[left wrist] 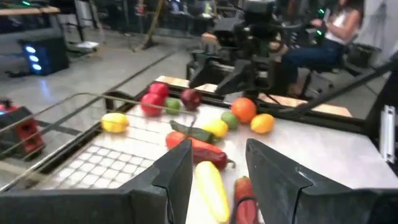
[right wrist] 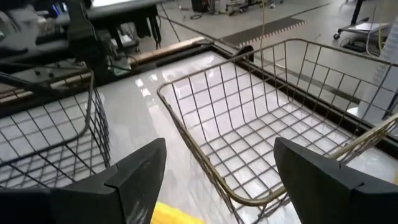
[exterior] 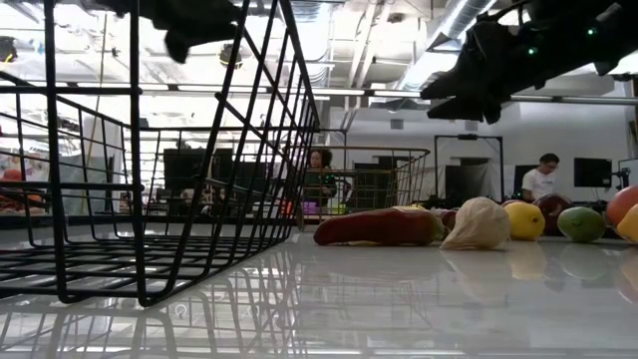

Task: Sort produce into baskets
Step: Put the garlic into the gold wire basket

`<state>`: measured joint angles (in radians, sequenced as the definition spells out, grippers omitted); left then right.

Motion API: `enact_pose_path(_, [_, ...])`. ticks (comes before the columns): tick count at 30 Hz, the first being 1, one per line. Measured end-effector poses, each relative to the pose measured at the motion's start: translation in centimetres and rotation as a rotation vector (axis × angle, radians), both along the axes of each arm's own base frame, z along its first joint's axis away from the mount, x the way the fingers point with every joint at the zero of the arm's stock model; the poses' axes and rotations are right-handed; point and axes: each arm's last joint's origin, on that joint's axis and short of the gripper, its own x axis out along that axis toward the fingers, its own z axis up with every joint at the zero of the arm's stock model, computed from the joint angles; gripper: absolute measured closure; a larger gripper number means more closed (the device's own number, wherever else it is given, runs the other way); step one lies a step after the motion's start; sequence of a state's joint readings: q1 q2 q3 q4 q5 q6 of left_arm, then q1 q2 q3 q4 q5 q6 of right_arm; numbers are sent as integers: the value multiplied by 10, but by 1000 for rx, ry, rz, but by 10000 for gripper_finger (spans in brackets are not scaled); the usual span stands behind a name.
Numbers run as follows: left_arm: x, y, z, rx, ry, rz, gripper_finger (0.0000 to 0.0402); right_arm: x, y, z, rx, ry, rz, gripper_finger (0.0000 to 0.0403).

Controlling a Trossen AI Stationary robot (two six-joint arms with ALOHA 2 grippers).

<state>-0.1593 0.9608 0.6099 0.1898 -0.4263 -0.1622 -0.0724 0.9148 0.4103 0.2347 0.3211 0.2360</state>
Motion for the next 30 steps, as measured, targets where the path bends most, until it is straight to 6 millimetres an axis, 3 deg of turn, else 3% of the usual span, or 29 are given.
enact_pose_path(5, [31,-2,-1,-1,60,-28,264,-2,6,2,-32,-2,-25,78])
enact_pose_path(12, [71,-4,5,33,116,-7,264,-10,16,20,-43,38,-37,78])
enact_pose_path(15, [93,1,16,3,176,-83,264,-10,20,23,-54,54,-39,78])
enact_pose_path(20, [129,13,17,-32,312,-138,264,-11,21,24,-58,56,-35,78])
enact_pose_path(30, [191,28,15,-25,431,-253,264,-46,18,39,-71,5,-81,78])
